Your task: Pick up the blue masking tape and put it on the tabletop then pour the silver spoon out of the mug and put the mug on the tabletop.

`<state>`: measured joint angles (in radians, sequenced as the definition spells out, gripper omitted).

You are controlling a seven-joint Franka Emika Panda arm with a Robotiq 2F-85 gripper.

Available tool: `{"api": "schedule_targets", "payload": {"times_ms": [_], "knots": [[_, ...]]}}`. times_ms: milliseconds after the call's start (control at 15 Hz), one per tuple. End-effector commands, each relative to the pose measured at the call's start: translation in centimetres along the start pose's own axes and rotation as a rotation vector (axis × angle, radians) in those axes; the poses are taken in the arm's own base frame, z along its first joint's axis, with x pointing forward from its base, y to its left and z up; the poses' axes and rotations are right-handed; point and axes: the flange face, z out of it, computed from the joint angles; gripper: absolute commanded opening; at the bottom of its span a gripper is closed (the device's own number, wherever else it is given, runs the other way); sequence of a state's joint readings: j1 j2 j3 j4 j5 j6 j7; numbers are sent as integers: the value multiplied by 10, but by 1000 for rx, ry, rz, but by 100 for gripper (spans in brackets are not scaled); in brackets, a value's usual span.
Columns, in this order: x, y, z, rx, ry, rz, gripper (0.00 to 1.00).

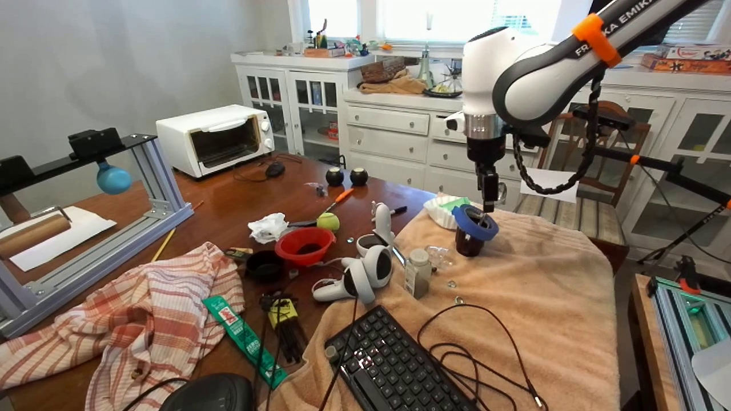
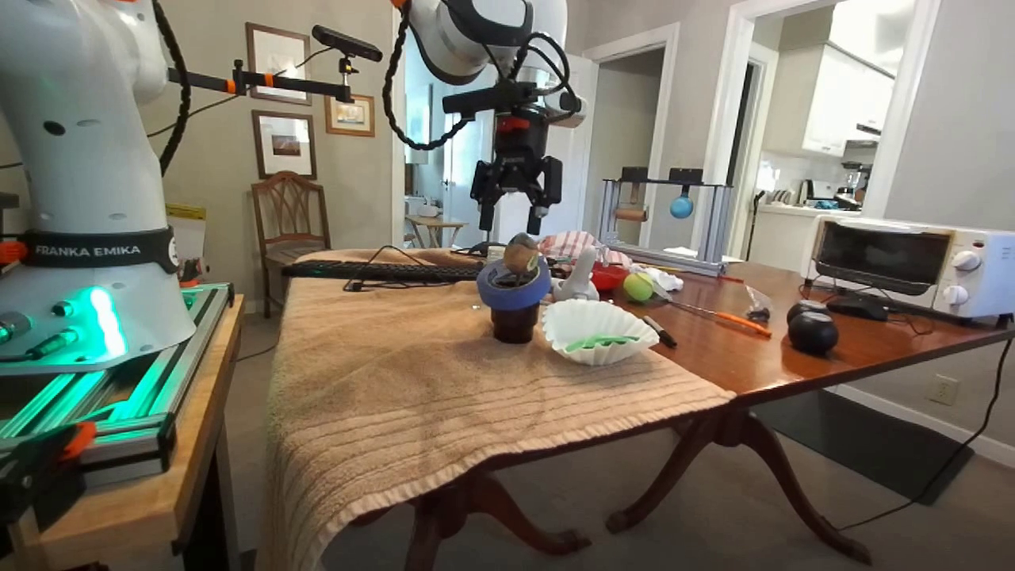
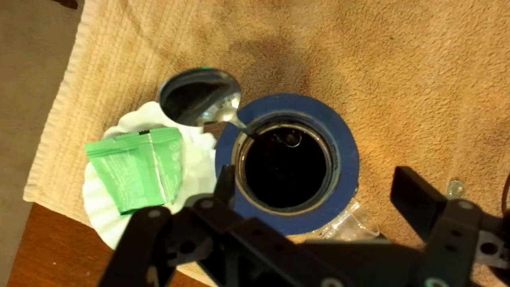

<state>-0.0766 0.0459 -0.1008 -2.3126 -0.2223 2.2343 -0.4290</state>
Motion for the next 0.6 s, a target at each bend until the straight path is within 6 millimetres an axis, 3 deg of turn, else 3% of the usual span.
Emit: {"api": "schedule_targets", "payload": {"times_ms": [0,533], "knots": [[21,-1,13,73,-71,-55,100],[37,-8,31,179,-165,4,100]]}}
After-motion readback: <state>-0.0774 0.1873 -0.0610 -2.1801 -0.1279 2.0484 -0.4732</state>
